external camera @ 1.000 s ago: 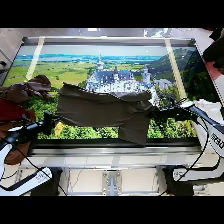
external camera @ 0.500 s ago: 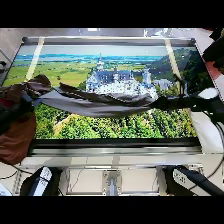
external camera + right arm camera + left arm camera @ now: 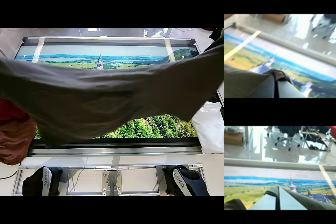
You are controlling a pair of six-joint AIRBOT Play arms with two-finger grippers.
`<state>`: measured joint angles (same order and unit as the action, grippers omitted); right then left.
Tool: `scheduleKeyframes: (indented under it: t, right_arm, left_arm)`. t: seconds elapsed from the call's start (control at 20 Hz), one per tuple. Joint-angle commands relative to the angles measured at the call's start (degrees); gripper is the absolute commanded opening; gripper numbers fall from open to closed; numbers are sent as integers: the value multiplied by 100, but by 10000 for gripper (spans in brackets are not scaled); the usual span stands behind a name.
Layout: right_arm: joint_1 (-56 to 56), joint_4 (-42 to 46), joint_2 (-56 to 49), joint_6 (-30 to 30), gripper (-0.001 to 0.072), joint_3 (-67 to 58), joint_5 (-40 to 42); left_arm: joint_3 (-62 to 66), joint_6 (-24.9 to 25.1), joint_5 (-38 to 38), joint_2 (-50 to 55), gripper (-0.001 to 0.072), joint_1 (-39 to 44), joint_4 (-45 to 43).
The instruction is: Fold the shirts.
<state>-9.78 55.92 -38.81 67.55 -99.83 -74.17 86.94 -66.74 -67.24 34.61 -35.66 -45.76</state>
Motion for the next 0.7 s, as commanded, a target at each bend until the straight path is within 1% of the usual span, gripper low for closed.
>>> scheduleKeyframes:
  t: [0.0,0.05,0.15,0.25,0.35,0.4,0.55,0.65]
  right_arm:
    - [7,820,-457,264,6,-1248,-264]
    - [7,745,-710,264,6,-1266,-446]
    - [7,538,-1342,269,7,-1222,-837]
    - [7,382,-2186,267,7,-1193,-951]
    - [7,369,-3064,267,8,-1193,-997]
    - [39,295,-3504,267,8,-1193,-1073]
    - [260,289,-4898,203,8,-1193,-946]
    - [374,404,-5768,208,8,-1196,-439]
  left_arm:
    - [1694,-754,-151,940,9,1316,-1703]
    - [1731,-804,-166,1209,8,1663,-1939]
    - [1729,-986,-608,1880,8,2116,-2393]
    - [1729,-1215,-1082,2721,8,2492,-3075]
    - [1729,-1473,-1224,3602,9,2765,-3886]
    - [1729,-1547,-1235,4044,9,2837,-4072]
    - [1729,-1558,-1027,5268,9,2990,-4079]
    - [1729,-1622,-363,6022,9,3071,-4083]
